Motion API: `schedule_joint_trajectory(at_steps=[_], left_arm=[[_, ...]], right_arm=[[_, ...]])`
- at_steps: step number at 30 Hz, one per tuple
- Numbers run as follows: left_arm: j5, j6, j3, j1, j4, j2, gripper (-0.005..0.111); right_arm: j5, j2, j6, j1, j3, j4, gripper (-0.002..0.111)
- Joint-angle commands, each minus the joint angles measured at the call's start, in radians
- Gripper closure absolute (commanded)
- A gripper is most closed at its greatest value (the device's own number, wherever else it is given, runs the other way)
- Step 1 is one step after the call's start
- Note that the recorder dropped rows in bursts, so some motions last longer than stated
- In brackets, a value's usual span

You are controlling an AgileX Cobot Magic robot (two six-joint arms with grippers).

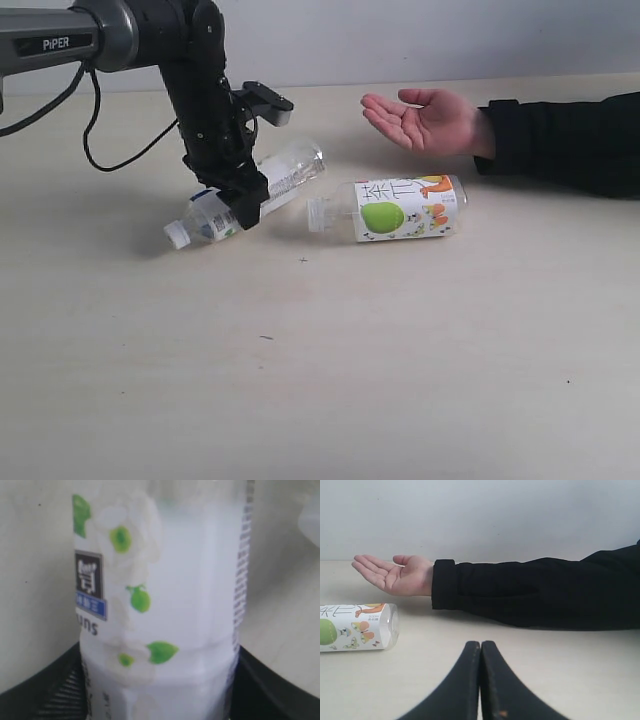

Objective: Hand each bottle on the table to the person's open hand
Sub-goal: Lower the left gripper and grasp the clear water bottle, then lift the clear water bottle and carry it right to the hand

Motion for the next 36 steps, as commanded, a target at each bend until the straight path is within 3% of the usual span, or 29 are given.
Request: schedule_joint_trajectory(at_steps=[1, 9, 15, 19, 23, 27, 30, 36], left_arm=[[0.033, -0.003, -0.006, 0.000, 0.010, -0.010, 0.106], [0.020, -0.097, -0.006, 0.000, 0.043, -0.122, 0.107], [0.020, -0.265, -0.006, -0.025, 0.018, -0.231, 0.107], [-0.020, -0.378, -0.006, -0.098, -0.070, -0.287, 0.107], [-0.130, -0.530, -0.006, -0.231, -0.083, -0.287, 0.107], [-0.404, -0.680, -0.006, -0.361, -0.088, -0.277, 0.107], [-0.526, -0.763, -0.019, -0.377, -0.128, -0.268, 0.107], [-0.526, -0.781, -0.170, -0.358, -0.288, -0.180, 0.107]], right_arm=[[-0.013, -0.006, -0.005, -0.004, 0.004, -0.005, 0.108], [-0.011, -0.006, -0.005, -0.004, 0.004, 0.000, 0.108], [-0.011, -0.006, -0.005, -0.004, 0.004, 0.000, 0.108], [-0.011, -0.006, -0.005, -0.004, 0.004, 0.000, 0.108], [-0.011, -0.006, -0.005, -0.004, 0.004, 0.000, 0.108], [-0.011, -0.006, -0.005, -0.004, 0.004, 0.000, 0.108], [-0.011, -0.006, -0.005, -0.004, 0.004, 0.000, 0.108], [-0.011, -0.006, -0.005, -0.004, 0.004, 0.000, 0.108]])
